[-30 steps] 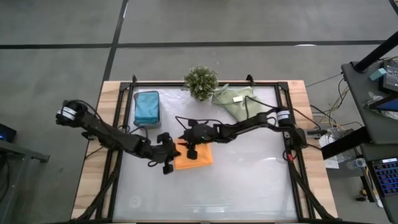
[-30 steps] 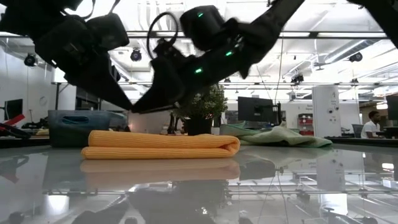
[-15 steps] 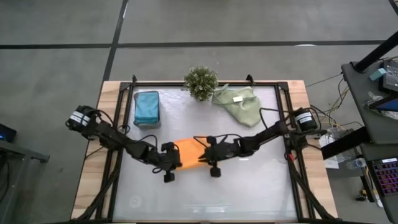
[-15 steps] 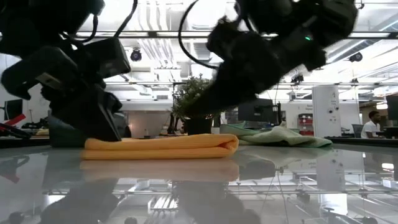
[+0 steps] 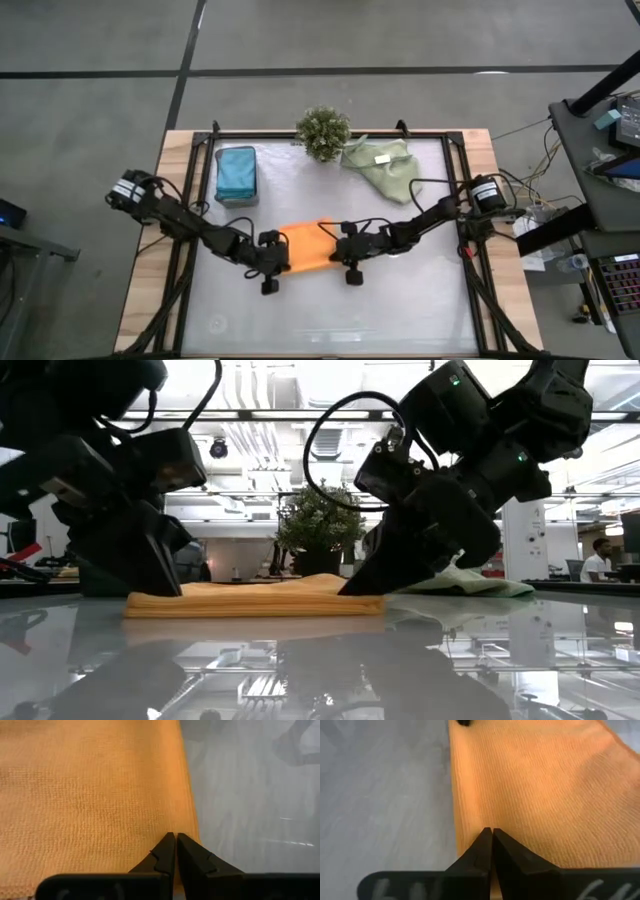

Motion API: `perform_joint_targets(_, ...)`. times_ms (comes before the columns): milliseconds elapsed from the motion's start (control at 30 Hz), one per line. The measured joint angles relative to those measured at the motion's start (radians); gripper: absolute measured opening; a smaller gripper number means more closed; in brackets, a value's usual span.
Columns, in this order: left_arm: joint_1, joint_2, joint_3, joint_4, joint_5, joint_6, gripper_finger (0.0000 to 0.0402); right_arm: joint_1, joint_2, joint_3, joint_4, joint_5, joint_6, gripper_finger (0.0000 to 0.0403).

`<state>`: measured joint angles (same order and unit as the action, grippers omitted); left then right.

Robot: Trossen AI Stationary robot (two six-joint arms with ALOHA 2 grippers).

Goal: Fold microfiber towels
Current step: Fold the orange microfiber cloth

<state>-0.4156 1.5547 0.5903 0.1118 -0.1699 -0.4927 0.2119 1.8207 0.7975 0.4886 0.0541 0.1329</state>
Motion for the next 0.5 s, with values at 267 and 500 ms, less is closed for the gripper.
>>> perform_joint_targets(267,0.0,-0.155,0.002,-0.14,0.0,0.006,0.0006,0.0,-0.049,0.004,-0.027,0.0,-0.022,0.0008)
perform_joint_targets(500,0.008,-0.206,-0.027,-0.156,-0.346,0.106,0.0006,-0.048,-0.085,0.038,-0.034,0.12,-0.072,0.0008)
